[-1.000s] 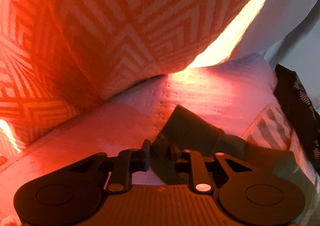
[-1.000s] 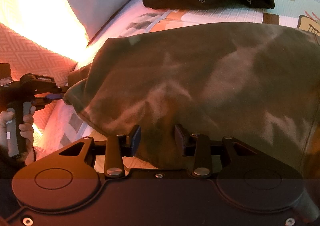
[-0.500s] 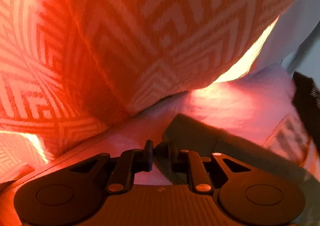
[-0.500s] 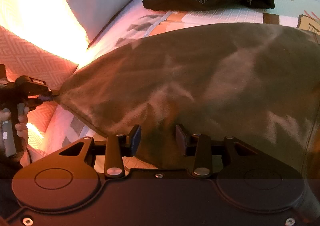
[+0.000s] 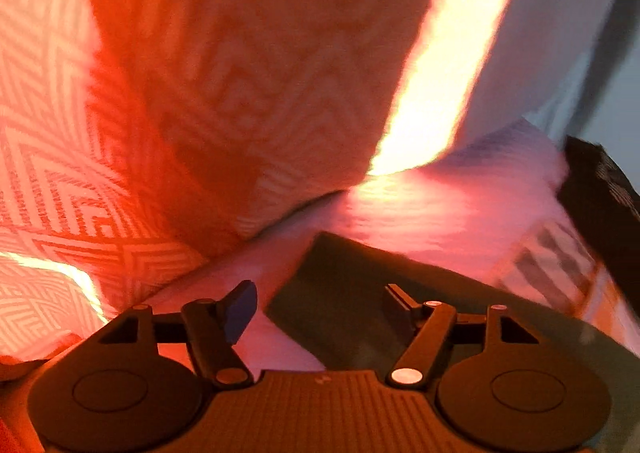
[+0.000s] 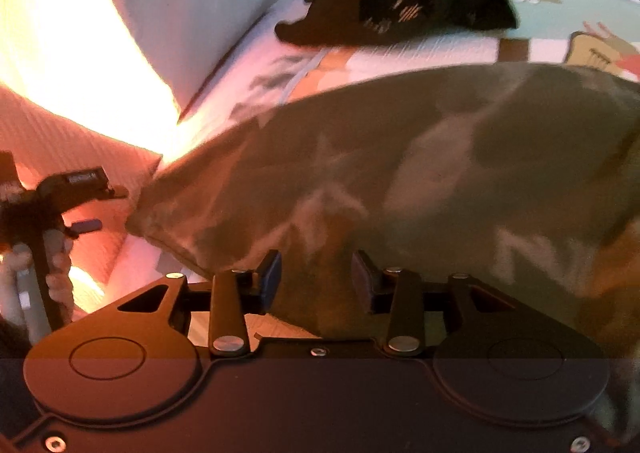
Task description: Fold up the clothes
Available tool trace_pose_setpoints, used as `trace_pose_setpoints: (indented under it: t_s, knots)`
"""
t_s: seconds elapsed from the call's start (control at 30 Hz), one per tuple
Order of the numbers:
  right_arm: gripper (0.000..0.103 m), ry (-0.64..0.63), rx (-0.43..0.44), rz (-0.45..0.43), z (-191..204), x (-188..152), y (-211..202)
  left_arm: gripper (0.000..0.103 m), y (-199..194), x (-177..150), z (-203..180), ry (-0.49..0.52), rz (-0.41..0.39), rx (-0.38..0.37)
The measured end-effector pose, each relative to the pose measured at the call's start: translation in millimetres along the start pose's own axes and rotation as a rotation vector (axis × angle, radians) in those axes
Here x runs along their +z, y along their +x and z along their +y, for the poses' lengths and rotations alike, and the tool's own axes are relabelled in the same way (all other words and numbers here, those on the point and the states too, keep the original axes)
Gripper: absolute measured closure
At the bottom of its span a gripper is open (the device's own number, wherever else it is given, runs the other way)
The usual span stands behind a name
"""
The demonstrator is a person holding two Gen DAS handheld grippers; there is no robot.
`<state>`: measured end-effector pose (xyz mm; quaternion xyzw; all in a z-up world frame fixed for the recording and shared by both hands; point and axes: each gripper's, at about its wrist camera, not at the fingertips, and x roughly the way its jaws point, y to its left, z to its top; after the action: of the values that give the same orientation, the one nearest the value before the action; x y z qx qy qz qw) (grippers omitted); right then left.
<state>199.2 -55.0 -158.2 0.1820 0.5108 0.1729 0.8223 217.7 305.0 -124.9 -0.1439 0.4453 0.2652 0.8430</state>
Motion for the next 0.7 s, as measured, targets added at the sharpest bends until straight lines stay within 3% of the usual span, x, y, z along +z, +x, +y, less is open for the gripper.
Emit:
trace_pose_setpoints:
  t_s: [0.33, 0.7]
  knots:
    - [0.065, 0.088, -0.058, -0.113, -69, 3, -79, 0.026, -49, -44, -82, 0.170, -0.002, -0.141]
    - [0.065, 0.181, -0.142, -0.149, -161, -42, -150, 0.025, -115, -134, -179, 0.430, 0.009, -0.325]
